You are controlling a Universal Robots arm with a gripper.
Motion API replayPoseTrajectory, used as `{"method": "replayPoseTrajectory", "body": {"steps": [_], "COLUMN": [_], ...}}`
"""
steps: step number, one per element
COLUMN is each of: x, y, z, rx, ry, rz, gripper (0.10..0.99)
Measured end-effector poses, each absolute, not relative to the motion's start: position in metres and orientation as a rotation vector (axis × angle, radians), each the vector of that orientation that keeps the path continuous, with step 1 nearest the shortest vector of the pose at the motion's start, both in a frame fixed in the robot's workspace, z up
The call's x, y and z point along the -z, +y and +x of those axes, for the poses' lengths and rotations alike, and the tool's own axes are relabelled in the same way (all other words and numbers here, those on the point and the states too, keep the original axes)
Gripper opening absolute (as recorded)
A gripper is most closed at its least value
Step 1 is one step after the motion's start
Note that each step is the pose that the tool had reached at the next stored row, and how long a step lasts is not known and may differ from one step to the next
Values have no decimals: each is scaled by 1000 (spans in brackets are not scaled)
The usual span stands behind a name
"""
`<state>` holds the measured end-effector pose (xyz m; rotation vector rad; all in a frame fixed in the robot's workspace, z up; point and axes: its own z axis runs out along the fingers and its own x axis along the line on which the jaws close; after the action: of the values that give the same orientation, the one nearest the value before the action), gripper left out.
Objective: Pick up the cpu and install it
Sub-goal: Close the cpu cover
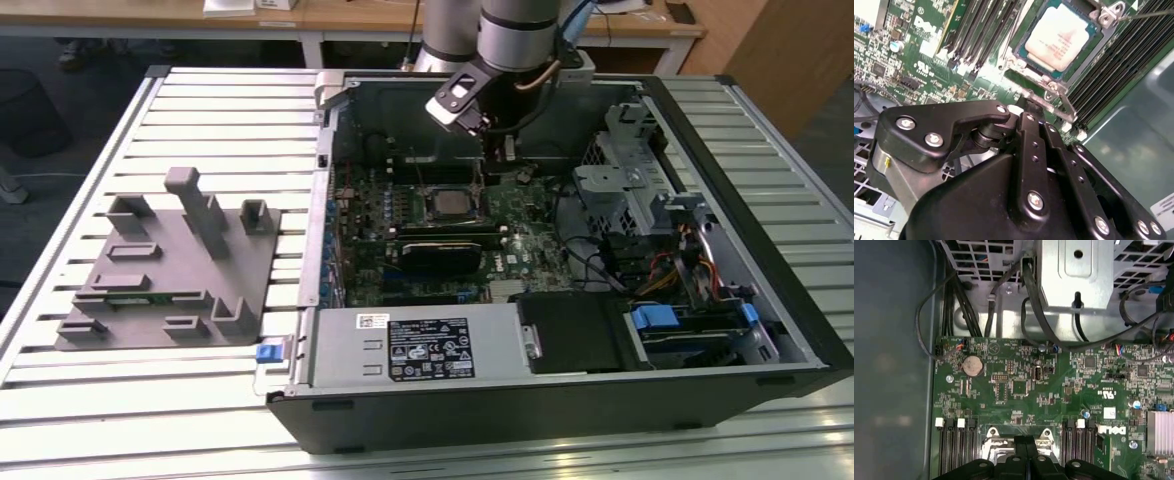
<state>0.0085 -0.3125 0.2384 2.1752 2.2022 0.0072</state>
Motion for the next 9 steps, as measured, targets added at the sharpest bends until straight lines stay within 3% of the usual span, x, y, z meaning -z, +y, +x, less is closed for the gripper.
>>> {"method": "replayPoseTrajectory", "body": {"steps": [9], "x": [-236], "y": [-313], "z": [-2], "rx": [-7], "ry": [2202], "rz": [2175], "gripper": [106]}}
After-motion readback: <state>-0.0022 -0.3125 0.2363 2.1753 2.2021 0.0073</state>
